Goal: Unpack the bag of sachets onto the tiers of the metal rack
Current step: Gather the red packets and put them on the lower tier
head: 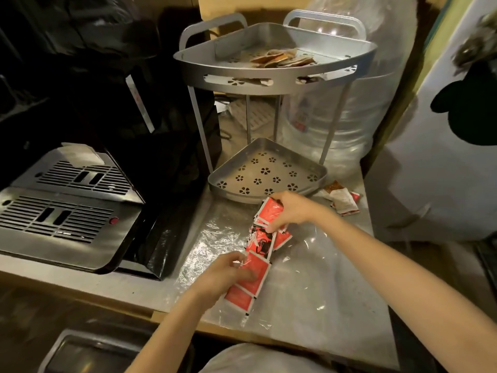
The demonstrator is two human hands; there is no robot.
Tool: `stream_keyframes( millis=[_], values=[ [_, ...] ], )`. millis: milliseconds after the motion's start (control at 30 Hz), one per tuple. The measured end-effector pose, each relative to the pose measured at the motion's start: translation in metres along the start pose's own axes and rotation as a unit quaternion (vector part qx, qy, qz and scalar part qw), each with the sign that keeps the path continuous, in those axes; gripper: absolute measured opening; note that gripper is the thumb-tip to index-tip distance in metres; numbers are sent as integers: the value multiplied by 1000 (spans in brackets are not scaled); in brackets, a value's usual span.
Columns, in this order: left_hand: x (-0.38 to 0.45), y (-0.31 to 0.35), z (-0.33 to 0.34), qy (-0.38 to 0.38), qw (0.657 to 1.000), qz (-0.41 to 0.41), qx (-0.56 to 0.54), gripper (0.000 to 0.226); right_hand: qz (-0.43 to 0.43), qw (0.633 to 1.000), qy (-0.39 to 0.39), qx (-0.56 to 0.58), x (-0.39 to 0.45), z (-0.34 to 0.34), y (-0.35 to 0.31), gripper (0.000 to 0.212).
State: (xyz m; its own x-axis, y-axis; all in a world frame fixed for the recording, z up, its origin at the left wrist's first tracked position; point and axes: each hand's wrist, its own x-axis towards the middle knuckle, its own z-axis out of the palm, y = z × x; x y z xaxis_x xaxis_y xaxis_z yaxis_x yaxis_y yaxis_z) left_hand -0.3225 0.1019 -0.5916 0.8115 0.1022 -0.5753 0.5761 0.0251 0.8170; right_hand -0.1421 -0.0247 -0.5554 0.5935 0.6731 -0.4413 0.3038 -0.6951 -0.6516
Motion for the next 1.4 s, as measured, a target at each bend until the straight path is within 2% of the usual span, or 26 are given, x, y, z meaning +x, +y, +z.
stream_keyframes(
  millis=[67,133,267,400,467,567,633,700,767,800,867,933,967,1033,1133,1267,1400],
  values=[
    [1,2,-7,-28,999,-2,-35,43,18,999,-6,27,0,-5,2,55],
    [1,4,-13,-41,998,1,-44,40,22,999,-4,36,-1,-10,4,48],
    [7,4,-20,-73,997,-7,-25,50,-5,1000,11,14,-1,-7,5,38],
    [9,1,-14,-119,991,-47,-46,37,-15,1000,7,-15,2,0,8,44],
    [11,-3,-11,-135,987,-43,-71,37,-14,1000,3,-13,3,2,9,50],
    [14,-7,-9,-144,986,-36,-75,37,-8,1000,-16,8,5,3,11,49],
    [14,-5,-5,-107,994,-16,-21,28,-8,999,-28,19,5,3,12,46],
    [16,-4,-4,12,992,55,109,27,-4,999,-33,43,5,2,15,51],
    [21,-5,-6,147,943,162,252,26,4,998,-35,54,6,1,19,58],
    [26,-8,-8,173,911,196,318,30,12,998,-34,52,7,1,20,60],
    [38,-12,-11,159,855,211,446,46,26,998,-30,45,10,1,23,52],
    [49,-16,-11,135,803,194,547,57,32,998,-34,35,11,2,26,25],
    [53,-19,-10,129,788,184,573,61,33,998,-37,29,12,2,27,19],
    [59,-26,-10,123,781,177,586,70,31,998,-43,30,9,3,27,19],
    [65,-33,-12,135,774,177,593,70,21,997,-56,50,4,1,31,16],
    [68,-35,-13,145,776,181,587,69,17,995,-57,76,-5,-3,43,30],
    [70,-37,-14,152,775,185,585,61,12,993,-47,107,-20,-5,59,19]
  ],
)
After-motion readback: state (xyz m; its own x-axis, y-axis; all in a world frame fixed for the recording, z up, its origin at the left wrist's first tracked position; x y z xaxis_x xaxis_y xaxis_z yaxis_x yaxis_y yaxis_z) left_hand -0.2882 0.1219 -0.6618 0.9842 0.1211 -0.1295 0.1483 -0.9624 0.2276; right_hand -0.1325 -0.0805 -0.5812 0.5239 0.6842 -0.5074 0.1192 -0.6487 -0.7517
